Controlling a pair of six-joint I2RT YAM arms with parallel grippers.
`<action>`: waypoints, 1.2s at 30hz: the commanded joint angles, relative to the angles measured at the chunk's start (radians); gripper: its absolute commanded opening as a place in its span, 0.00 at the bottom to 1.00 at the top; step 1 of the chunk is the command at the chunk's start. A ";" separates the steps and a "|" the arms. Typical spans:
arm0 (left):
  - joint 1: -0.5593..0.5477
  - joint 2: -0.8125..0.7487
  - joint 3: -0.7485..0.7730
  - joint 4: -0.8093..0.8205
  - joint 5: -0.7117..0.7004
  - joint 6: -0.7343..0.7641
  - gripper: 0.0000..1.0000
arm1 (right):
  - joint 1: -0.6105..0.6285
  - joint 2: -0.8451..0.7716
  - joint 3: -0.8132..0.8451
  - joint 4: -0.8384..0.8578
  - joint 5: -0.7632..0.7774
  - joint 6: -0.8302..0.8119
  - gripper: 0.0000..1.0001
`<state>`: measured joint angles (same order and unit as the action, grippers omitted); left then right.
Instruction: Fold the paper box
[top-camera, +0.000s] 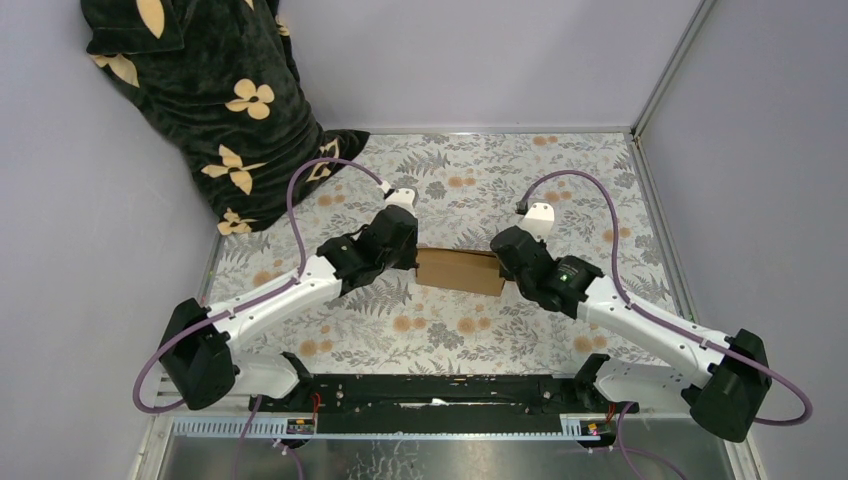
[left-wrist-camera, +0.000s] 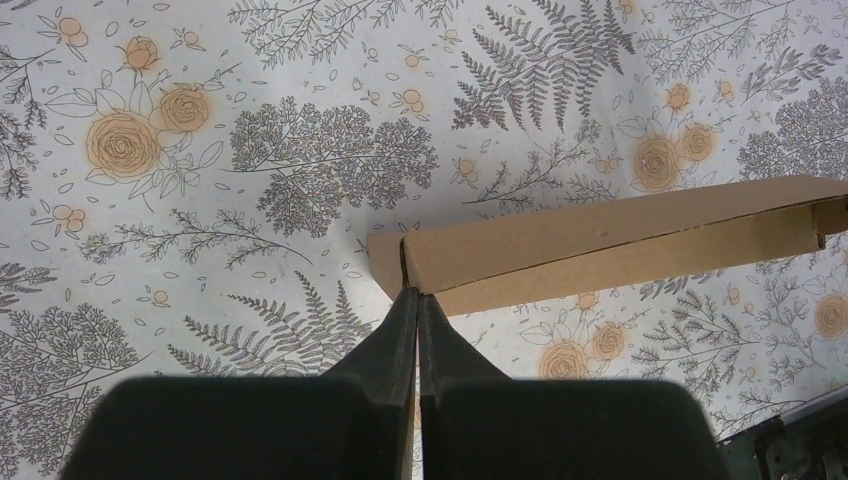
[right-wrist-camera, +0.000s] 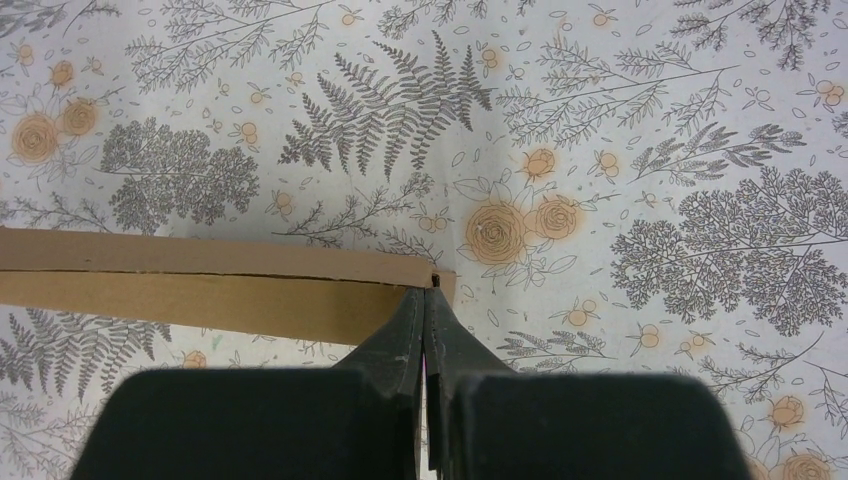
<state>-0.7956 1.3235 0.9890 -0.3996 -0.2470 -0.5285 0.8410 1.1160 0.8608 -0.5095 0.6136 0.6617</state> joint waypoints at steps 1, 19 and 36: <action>0.017 -0.021 -0.025 -0.025 -0.021 0.018 0.03 | 0.016 0.068 -0.067 -0.240 0.024 0.034 0.00; 0.041 -0.054 -0.081 0.011 0.026 0.035 0.03 | 0.068 0.014 -0.109 -0.285 0.084 0.187 0.00; 0.045 -0.020 -0.065 0.040 0.069 0.049 0.03 | 0.120 0.016 -0.068 -0.434 0.079 0.287 0.00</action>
<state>-0.7654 1.2709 0.9184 -0.3244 -0.1669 -0.5140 0.9512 1.0817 0.8417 -0.6060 0.7231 0.9203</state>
